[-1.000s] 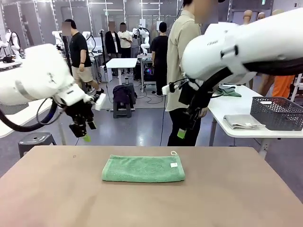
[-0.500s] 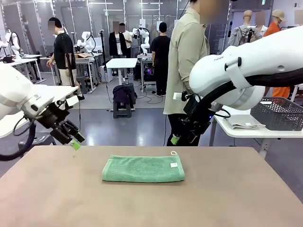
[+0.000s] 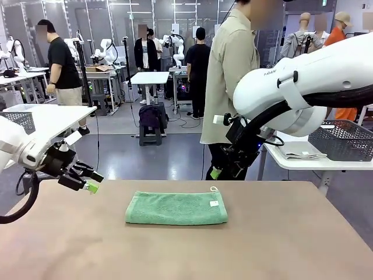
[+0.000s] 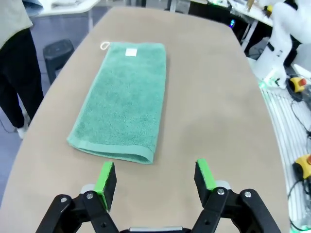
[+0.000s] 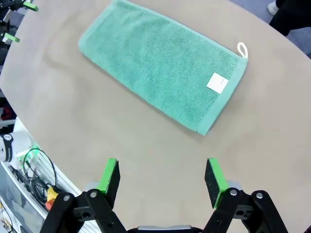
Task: Fold the towels and place them in the basket.
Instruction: When a person lays out a Towel with hook on the table, fold it in half twice.
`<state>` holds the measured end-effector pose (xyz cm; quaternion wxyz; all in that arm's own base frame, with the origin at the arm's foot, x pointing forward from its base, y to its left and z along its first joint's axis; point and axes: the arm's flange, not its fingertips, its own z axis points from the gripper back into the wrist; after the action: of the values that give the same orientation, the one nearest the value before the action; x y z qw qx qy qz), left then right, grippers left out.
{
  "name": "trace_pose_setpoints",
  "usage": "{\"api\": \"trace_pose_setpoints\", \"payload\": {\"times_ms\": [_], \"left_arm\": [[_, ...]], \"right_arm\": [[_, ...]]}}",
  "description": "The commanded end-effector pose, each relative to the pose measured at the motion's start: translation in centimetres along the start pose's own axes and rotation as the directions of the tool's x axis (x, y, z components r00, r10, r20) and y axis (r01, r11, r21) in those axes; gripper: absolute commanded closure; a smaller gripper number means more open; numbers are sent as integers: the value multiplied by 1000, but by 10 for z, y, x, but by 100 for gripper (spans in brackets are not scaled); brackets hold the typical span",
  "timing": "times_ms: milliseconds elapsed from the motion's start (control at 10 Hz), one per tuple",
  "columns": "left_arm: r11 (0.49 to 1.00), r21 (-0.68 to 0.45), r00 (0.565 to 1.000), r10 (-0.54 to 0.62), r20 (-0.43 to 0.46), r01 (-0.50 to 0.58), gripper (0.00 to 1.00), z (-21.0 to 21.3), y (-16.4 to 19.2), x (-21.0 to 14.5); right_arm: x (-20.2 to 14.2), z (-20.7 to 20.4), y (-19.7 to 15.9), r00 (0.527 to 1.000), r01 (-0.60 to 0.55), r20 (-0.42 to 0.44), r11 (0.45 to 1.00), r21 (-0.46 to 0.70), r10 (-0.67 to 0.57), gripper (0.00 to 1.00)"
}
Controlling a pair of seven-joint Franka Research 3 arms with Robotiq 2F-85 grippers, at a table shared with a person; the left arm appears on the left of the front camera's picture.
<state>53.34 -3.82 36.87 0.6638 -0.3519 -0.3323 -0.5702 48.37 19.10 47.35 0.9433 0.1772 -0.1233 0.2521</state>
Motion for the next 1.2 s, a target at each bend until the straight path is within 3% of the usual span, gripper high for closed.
{"api": "trace_pose_setpoints", "payload": {"times_ms": [0,200,400,1100], "left_arm": [[997,26,995,-70,65,69,18,-3,-5,-9],[998,21,996,-56,69,55,18,-6,-4,-11],[999,22,998,-49,46,48,18,-3,-3,-8],[999,22,998,-49,46,48,18,-3,-3,-8]], "right_arm": [[1,-9,1,999,44,-26,999,-20,-45,12],[1,-27,4,970,244,10,968,-62,-244,12],[-2,-43,6,937,348,33,931,-107,-347,12],[11,-127,-22,888,460,118,857,-232,-445,12]]}}
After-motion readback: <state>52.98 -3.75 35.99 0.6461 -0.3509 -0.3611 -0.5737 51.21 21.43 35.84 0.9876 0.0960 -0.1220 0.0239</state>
